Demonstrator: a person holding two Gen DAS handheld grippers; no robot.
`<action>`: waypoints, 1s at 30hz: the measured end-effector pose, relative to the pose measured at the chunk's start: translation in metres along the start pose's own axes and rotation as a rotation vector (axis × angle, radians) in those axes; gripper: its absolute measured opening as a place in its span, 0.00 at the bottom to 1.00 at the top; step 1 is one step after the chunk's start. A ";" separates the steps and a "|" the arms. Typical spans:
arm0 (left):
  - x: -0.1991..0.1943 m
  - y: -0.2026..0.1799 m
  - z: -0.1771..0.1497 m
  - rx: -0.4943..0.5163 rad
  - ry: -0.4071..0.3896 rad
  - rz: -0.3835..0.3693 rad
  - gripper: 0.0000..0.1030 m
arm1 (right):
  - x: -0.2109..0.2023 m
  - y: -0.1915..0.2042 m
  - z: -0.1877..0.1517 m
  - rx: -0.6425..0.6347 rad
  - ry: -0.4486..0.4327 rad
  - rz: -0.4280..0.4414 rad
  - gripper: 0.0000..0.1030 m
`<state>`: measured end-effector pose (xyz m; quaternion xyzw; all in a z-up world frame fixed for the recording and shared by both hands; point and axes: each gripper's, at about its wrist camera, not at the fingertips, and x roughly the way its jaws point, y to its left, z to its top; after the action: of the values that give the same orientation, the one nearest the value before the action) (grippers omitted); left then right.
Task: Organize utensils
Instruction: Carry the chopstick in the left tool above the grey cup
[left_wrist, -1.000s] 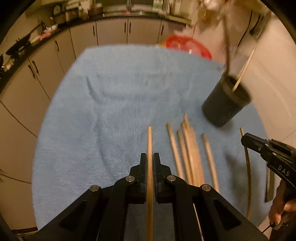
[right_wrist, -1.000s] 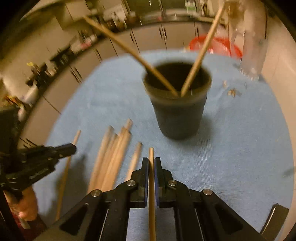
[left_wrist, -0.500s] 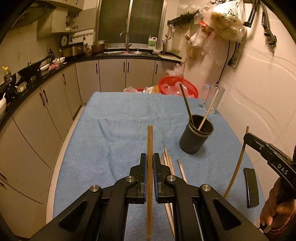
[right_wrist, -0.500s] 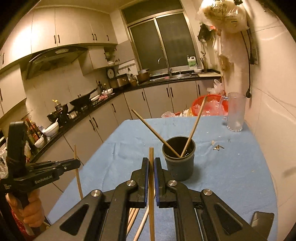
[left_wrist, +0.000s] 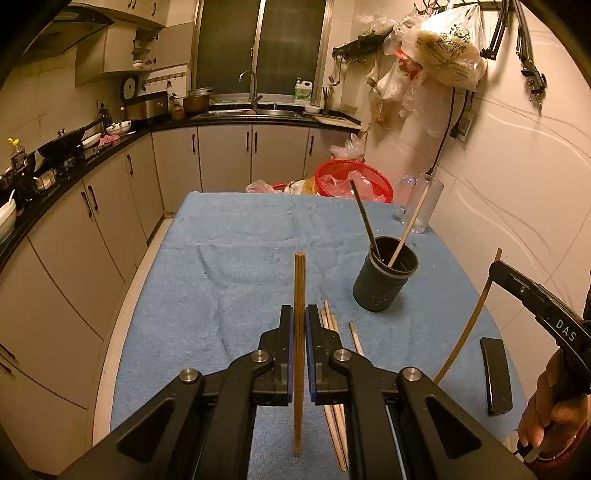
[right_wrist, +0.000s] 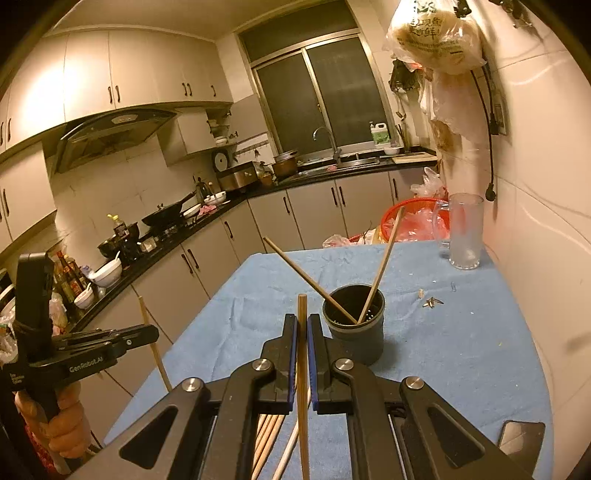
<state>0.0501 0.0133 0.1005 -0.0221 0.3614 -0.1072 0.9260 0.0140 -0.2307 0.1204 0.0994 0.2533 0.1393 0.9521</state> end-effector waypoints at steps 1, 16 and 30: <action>-0.001 0.000 0.000 0.003 -0.003 -0.003 0.06 | -0.001 0.000 0.001 0.000 -0.003 -0.001 0.06; -0.008 -0.004 0.006 0.011 -0.016 -0.007 0.06 | -0.007 -0.001 0.008 -0.001 -0.031 -0.006 0.06; -0.014 -0.011 0.015 0.024 -0.029 -0.017 0.06 | -0.013 -0.007 0.017 0.008 -0.052 -0.008 0.06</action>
<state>0.0485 0.0054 0.1225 -0.0157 0.3465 -0.1189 0.9303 0.0135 -0.2430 0.1390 0.1058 0.2294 0.1321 0.9585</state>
